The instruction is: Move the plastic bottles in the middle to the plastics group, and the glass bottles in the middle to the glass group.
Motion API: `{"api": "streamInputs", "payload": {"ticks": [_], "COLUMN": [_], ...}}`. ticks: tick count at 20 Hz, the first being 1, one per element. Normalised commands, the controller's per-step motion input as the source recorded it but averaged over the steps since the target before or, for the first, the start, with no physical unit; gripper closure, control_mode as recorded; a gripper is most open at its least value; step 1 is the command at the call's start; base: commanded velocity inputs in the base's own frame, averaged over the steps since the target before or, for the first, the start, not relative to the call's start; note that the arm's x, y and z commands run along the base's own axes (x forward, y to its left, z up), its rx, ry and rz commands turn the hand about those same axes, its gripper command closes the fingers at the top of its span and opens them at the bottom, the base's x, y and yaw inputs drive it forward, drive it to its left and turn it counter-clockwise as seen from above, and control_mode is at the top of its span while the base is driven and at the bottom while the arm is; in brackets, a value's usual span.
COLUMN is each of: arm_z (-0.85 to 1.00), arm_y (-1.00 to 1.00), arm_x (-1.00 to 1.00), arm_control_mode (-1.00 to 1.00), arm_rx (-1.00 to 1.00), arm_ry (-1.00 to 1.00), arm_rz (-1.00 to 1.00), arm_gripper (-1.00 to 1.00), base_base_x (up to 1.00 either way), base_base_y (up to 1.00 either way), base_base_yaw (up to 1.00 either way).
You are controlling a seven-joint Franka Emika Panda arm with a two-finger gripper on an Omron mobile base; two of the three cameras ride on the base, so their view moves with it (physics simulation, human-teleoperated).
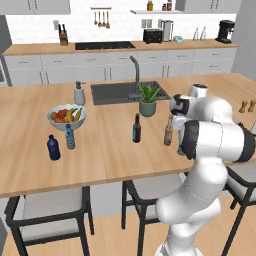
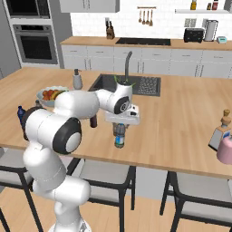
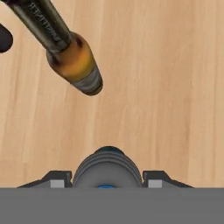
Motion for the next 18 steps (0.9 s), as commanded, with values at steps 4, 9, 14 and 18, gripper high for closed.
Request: {"api": "streamInputs", "payload": {"ticks": [4, 9, 14, 18], "arm_z": [0.48, 0.48, 0.33, 0.2], "arm_y": [0.14, 0.33, 0.59, 0.62], "arm_x": [-0.45, -0.49, -0.43, -0.32], "arm_control_mode": [-1.0, -1.0, -1.0, -1.0], "arm_rx": [0.0, 0.0, -0.03, 0.0], "arm_ry": [0.0, -0.02, -0.02, -0.01], "arm_rz": [0.02, 0.05, 0.04, 0.02], "arm_gripper": [1.0, 1.0, 1.0, 1.0], "base_base_x": [0.0, 0.0, 0.0, 0.0], "base_base_y": [0.0, 0.0, 0.0, 0.0], "base_base_yaw": [0.0, 0.0, 0.0, 0.0]}}
